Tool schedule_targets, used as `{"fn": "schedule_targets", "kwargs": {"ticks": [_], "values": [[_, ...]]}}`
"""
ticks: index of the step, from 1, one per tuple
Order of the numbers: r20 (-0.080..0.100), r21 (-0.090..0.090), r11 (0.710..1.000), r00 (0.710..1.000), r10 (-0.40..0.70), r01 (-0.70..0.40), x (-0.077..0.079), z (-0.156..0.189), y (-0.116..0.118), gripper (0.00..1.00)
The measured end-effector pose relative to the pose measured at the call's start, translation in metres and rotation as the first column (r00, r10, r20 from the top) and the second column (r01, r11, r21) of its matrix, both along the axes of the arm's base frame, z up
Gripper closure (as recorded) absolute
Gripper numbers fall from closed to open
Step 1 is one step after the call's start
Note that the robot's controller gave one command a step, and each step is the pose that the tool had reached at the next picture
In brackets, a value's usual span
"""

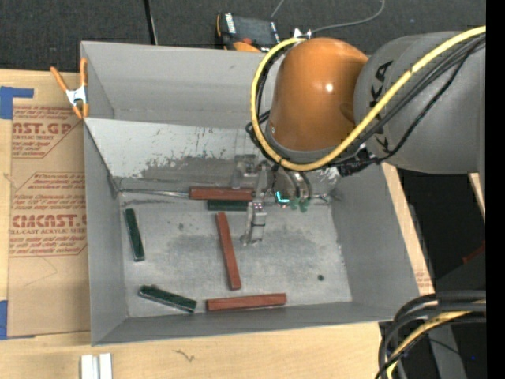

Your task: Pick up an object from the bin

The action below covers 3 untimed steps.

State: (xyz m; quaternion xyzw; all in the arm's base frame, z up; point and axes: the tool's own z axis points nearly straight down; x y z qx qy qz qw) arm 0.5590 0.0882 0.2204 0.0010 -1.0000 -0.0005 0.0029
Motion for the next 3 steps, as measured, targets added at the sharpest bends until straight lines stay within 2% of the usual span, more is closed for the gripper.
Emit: {"fn": "schedule_targets", "kwargs": {"ticks": [1, 2, 3], "values": [[0.003, 0.000, 0.970, 0.970, 0.245, -0.245, 0.025, -0.093, 0.015, 0.00], [0.007, 0.001, 0.594, 0.594, 0.804, -0.804, 0.003, -0.147, 0.017, 0.00], [0.011, -0.001, 0.596, 0.596, 0.803, -0.803, 0.004, -0.145, 0.017, 1.00]]}}
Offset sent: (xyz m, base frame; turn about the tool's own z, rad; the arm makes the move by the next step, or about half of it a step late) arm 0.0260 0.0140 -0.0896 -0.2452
